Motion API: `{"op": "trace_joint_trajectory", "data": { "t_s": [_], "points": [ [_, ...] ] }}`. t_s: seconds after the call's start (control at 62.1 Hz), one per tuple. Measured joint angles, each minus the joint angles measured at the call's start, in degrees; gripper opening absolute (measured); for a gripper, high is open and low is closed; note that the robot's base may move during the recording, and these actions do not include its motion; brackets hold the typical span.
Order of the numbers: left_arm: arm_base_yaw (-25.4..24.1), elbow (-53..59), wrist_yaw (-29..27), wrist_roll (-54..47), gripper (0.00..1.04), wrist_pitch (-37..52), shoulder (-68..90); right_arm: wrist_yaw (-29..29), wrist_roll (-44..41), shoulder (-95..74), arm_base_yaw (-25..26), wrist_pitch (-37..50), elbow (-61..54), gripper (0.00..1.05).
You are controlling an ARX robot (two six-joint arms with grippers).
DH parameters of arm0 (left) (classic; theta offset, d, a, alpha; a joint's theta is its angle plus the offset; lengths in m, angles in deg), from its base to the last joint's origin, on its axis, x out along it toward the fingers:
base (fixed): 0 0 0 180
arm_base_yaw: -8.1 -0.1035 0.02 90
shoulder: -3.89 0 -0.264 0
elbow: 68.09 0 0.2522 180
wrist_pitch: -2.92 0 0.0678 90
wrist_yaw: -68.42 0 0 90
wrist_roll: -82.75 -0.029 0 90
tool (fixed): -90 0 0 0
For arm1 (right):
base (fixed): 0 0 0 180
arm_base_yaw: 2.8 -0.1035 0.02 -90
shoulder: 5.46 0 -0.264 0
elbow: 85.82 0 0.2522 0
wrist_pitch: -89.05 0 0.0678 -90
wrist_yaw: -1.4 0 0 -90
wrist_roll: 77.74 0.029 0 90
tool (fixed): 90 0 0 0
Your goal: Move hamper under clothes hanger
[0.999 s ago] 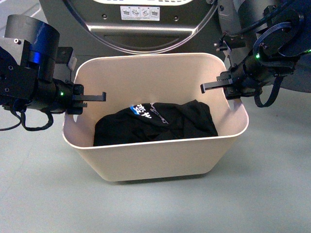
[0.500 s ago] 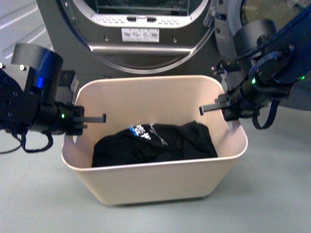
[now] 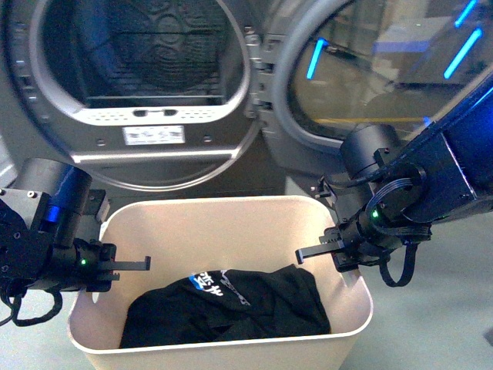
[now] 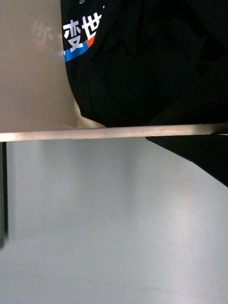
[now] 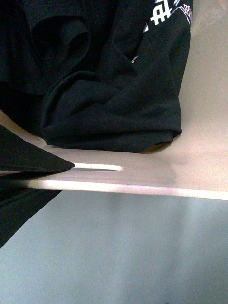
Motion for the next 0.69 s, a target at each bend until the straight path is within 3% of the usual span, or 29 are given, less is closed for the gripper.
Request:
{"op": "trace_joint_trajectory", "data": {
  "t_s": [0.274, 0.693],
  "points": [
    [2.2, -0.2, 1.8, 0.0, 0.04, 0.1, -0.1, -1.2, 0.0, 0.0, 2.5, 0.1, 0.0, 0.03],
    [1.2, -0.1, 1.1, 0.1, 0.04, 0.1, -0.1, -0.7, 0.0, 0.0, 1.4, 0.1, 0.0, 0.03]
  ]
}}
